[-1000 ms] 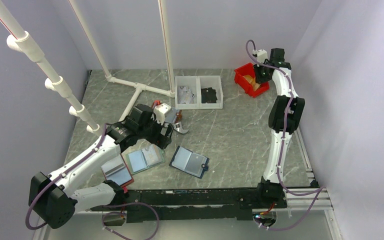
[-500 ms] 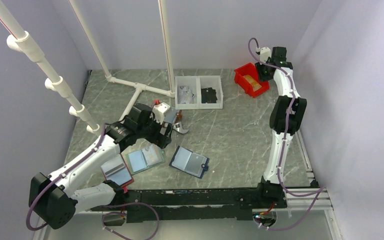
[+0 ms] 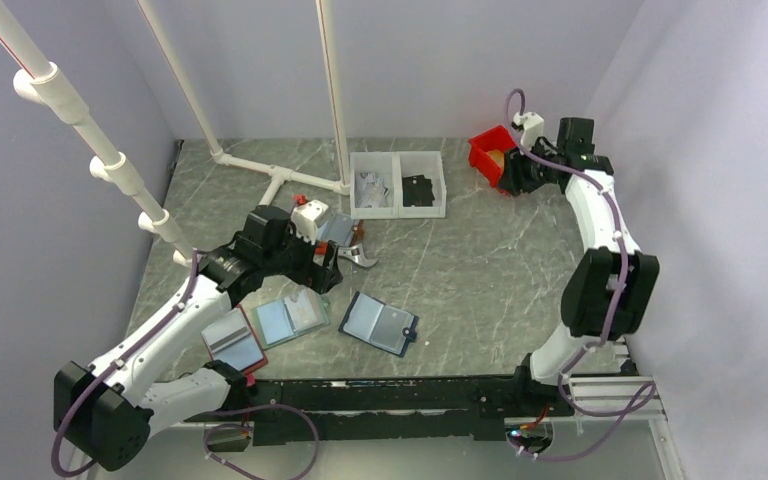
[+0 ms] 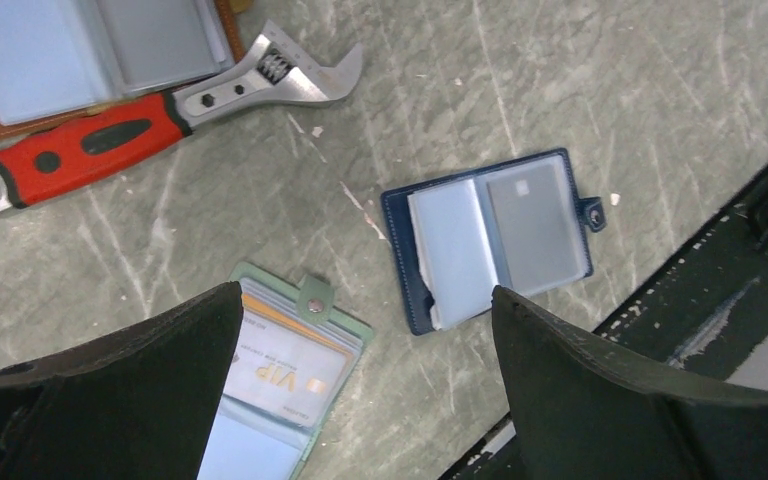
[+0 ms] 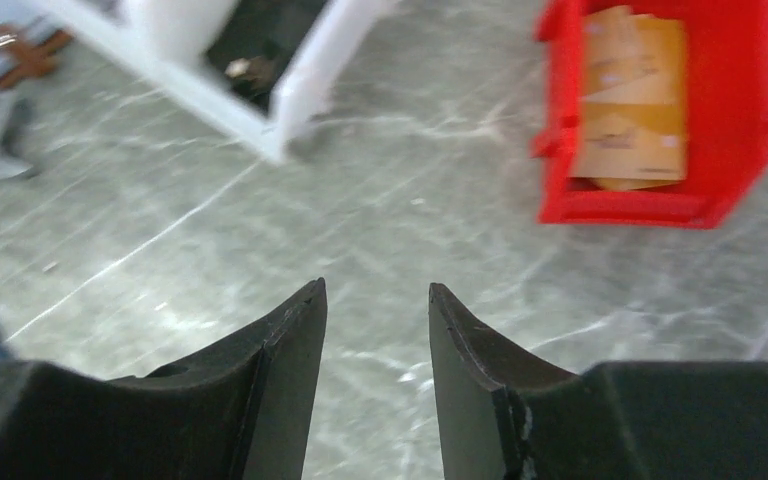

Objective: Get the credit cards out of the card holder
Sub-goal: Remove the credit card from the card holder.

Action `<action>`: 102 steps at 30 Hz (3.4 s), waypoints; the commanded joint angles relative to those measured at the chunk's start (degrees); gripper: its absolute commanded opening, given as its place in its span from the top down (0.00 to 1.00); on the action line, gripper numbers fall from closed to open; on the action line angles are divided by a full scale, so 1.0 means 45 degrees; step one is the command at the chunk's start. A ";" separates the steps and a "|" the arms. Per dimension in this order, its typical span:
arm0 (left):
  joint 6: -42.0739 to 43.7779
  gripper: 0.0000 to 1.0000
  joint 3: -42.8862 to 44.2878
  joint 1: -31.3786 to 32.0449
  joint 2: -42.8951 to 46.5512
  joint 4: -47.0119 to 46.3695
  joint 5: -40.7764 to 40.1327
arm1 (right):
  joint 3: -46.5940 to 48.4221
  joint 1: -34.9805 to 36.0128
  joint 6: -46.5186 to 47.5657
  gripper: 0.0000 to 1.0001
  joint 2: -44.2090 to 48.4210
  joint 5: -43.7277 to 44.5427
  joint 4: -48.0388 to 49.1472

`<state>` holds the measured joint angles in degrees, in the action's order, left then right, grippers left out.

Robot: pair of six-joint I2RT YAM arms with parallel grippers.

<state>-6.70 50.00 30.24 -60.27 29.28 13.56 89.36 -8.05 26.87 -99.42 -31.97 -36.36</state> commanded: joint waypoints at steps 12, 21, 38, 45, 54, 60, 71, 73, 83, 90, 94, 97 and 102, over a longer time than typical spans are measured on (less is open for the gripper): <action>-0.5184 0.05 -0.1324 0.0454 0.0367 -0.2164 0.2501 | -0.6968 0.1291 0.1318 0.50 0.7280 -0.6072 0.0368; -0.6317 0.10 -0.0717 0.6544 -0.0860 -0.1213 -0.4780 | -0.9796 0.1180 0.0297 0.44 0.9382 -0.6945 0.2143; -0.7056 0.13 -0.1526 0.8637 -0.1585 -0.3514 -0.7434 | -0.9555 0.1182 0.0250 0.44 0.9330 -0.6923 0.1864; -0.7352 0.12 -0.1999 0.8805 -0.1066 -0.3837 -0.7416 | -0.9604 0.1155 0.0226 0.43 0.9206 -0.6898 0.1892; -0.7158 0.11 -0.1830 0.9270 -0.1394 -0.3686 -0.7389 | -0.9619 0.1164 0.0144 0.43 0.9164 -0.6954 0.1944; -0.7417 0.19 -0.0446 0.9640 -0.2778 -0.1783 -0.8501 | -0.9599 0.1162 0.0178 0.43 0.9068 -0.6993 0.1891; -0.6961 0.27 0.0766 0.9765 -0.5080 -0.1271 -0.8935 | -0.9529 0.1169 0.0278 0.43 0.9024 -0.7121 0.1737; -0.6841 0.28 0.0789 0.9765 -0.5311 -0.1353 -0.8960 | -0.9543 0.1180 0.0243 0.43 0.9053 -0.7152 0.1751; -0.6540 0.24 0.0848 0.9505 -0.6280 -0.2045 -0.8372 | -0.9547 0.1165 0.0229 0.43 0.9097 -0.7191 0.1752; -0.6443 0.21 0.0866 0.9265 -0.6662 -0.2302 -0.7894 | -0.9557 0.1175 0.0220 0.43 0.9082 -0.7183 0.1751; -0.6364 0.19 0.0768 0.9237 -0.6645 -0.2710 -0.7510 | -0.9549 0.1177 0.0220 0.43 0.9065 -0.7192 0.1752; -0.6358 0.19 0.0747 0.9218 -0.6679 -0.2828 -0.7363 | -0.9554 0.1173 0.0224 0.43 0.9046 -0.7179 0.1742; -0.6413 0.19 0.0790 0.9188 -0.6873 -0.2794 -0.7325 | -0.9562 0.1165 0.0207 0.43 0.9016 -0.7210 0.1738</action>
<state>-35.77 51.77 71.90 -90.35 18.24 -20.14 45.15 -2.59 27.79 -58.92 -62.11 -29.87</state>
